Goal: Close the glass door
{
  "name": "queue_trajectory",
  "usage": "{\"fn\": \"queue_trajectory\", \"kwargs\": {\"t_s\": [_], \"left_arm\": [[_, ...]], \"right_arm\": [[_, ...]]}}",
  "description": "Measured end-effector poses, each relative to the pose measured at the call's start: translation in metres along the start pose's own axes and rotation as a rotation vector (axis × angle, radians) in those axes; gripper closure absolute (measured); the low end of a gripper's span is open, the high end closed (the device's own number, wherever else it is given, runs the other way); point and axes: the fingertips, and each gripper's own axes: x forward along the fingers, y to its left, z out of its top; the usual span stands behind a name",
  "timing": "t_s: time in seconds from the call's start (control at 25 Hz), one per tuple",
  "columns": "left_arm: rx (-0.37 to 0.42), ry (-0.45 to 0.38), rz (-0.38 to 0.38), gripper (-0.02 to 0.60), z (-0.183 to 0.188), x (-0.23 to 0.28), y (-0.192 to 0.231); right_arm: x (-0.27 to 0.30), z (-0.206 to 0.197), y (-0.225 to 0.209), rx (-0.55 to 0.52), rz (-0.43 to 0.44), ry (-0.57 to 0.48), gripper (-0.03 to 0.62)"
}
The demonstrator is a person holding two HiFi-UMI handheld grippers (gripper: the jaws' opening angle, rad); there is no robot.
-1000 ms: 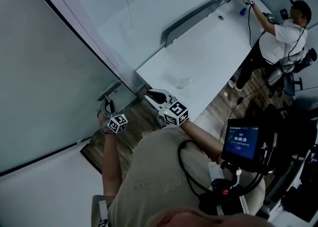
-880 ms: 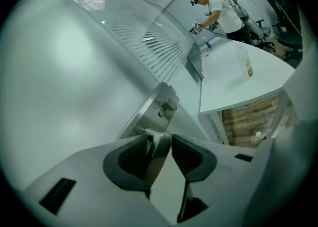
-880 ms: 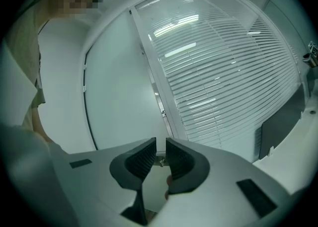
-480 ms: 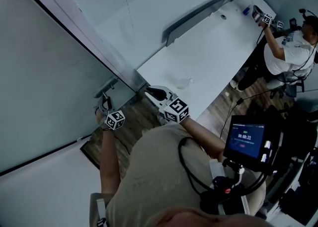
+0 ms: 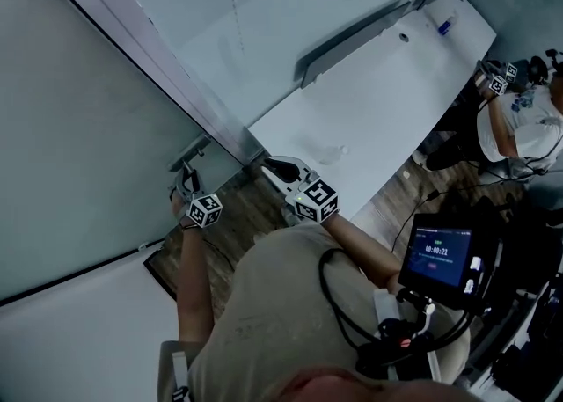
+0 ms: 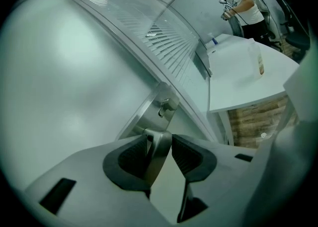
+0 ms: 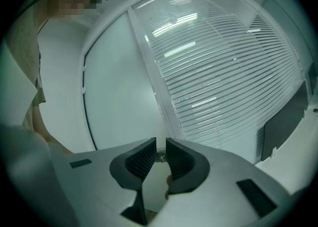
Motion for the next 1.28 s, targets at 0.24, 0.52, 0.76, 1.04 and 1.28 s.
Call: {"fn": "queue_trajectory", "kwargs": {"t_s": [0.24,0.52,0.76,1.04,1.28], "left_arm": [[0.001,0.001,0.007,0.414,0.000,0.007,0.007],[0.001,0.025,0.023,0.414,0.002,0.009,0.007],[-0.015,0.030,0.028,0.413,0.005,0.012,0.010],[-0.085,0.015,0.007,0.413,0.004,0.014,0.010],[-0.083,0.015,0.005,0.413,0.003,0.018,0.008]], "right_arm": [[-0.001,0.001,-0.005,0.003,-0.018,-0.005,0.526],[-0.005,-0.001,-0.008,0.016,-0.023,0.004,0.526],[-0.002,-0.002,-0.001,0.016,-0.004,0.008,0.526],[-0.006,-0.008,-0.003,0.024,-0.008,0.019,0.528],[-0.008,-0.011,-0.005,0.025,-0.011,0.022,0.528]]}}
